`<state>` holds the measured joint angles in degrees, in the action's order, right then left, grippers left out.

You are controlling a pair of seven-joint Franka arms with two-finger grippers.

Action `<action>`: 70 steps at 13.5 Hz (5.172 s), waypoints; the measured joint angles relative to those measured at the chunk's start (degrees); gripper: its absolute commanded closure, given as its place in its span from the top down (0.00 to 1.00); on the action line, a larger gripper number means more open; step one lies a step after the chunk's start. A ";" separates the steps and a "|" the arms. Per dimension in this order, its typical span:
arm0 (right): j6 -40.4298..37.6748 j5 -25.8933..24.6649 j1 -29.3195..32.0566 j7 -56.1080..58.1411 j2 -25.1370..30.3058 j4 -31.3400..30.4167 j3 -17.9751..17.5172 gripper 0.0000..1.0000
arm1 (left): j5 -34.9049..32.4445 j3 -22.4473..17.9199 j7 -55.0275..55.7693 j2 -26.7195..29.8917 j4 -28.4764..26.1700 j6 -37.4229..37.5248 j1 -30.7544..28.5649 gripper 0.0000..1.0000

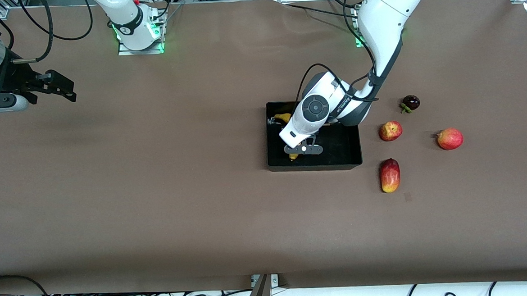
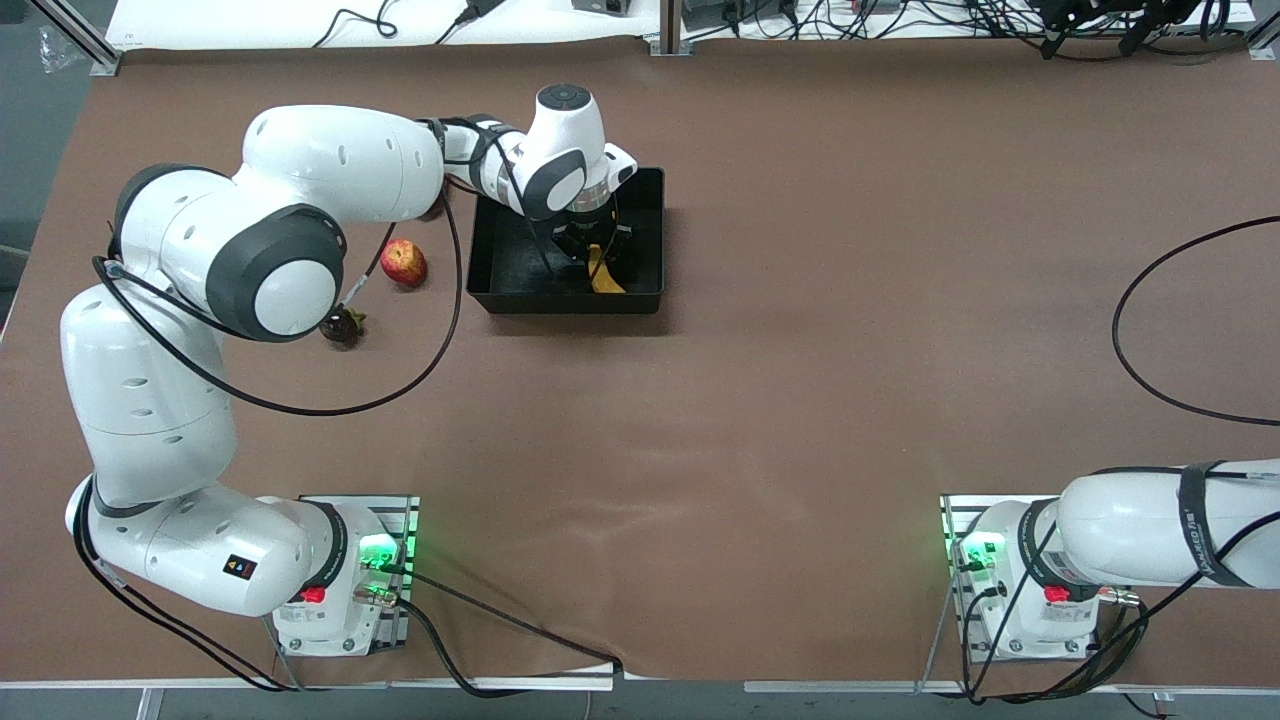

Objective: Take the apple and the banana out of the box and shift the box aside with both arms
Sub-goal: 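Grasp the yellow banana with the left gripper and lift it, then carry the banana with the left gripper and lower it beside the apples, then release the banana with the left gripper while the right gripper reaches the tray, then grip the tray rim with the right gripper and drag it away from the fruit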

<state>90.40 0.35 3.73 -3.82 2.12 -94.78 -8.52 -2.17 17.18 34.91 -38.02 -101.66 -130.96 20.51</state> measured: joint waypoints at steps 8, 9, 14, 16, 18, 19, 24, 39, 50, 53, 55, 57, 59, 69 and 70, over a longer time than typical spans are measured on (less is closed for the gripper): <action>0.13 0.00 0.00 0.00 0.00 0.06 -0.02 1.00 | -0.01 -0.97 -8.03 9.32 14.04 31.72 -6.38 0.00; 0.14 0.00 0.00 0.00 0.00 0.06 -0.02 1.00 | -0.05 -1.61 -13.87 10.17 14.06 33.04 -8.50 0.00; 0.14 0.00 0.00 0.00 0.00 0.10 -0.03 1.00 | -0.23 -11.71 -48.99 11.06 11.77 32.74 -19.62 0.00; 0.14 0.00 0.00 0.00 0.00 0.11 -0.03 1.00 | -0.24 -13.64 -57.65 11.05 8.32 26.97 -23.71 0.00; 0.14 0.00 0.00 0.00 0.00 0.13 -0.03 1.00 | -0.24 -13.94 -63.58 10.61 1.94 15.65 -27.89 0.00; 0.15 0.00 0.00 0.00 0.00 0.15 -0.03 1.00 | -0.24 -14.19 -64.99 9.80 -1.09 10.01 -29.31 0.00; 0.15 0.00 0.00 0.00 0.00 0.19 -0.03 1.00 | -0.24 -14.04 -65.70 6.03 -4.86 3.16 -30.11 1.00; 28.18 2.33 -28.56 -24.36 -30.82 3.25 -3.01 1.00 | -0.17 -14.48 -43.75 32.36 7.51 37.04 -24.00 1.00; 38.73 -5.56 -41.83 -35.39 -48.90 12.50 -0.78 0.00 | 3.22 -17.16 -36.26 41.06 3.72 38.09 -19.69 1.00; 39.27 -5.55 -41.51 -35.54 -49.14 13.45 -0.18 0.00 | 3.22 -17.00 -35.90 41.06 3.71 39.03 -19.59 1.00; 39.25 -4.45 -41.38 -35.70 -49.13 13.78 -0.15 0.00 | 3.22 -17.03 -35.61 41.06 3.70 39.67 -19.60 1.00; 38.84 -2.17 -40.94 -36.16 -48.87 14.16 0.28 0.00 | 3.18 -17.04 -35.59 41.06 3.70 39.91 -19.61 1.00; 36.86 -1.33 -39.08 -36.36 -47.66 14.74 0.50 0.00 | 3.11 -17.04 -35.55 41.06 3.70 40.17 -19.62 1.00; 10.68 1.22 -11.94 -1.70 -33.86 12.70 3.71 0.00 | 3.10 -16.99 -35.54 41.09 3.88 40.77 -19.61 1.00; 11.19 1.31 -10.90 1.54 -33.01 10.47 5.51 0.00 | 3.10 -16.99 -35.54 41.09 3.89 40.82 -19.61 1.00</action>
<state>101.59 1.65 -7.17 -2.27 -30.89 -84.30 -3.01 0.93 0.19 -0.63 3.07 -97.77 -90.13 0.89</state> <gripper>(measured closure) 0.974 0.000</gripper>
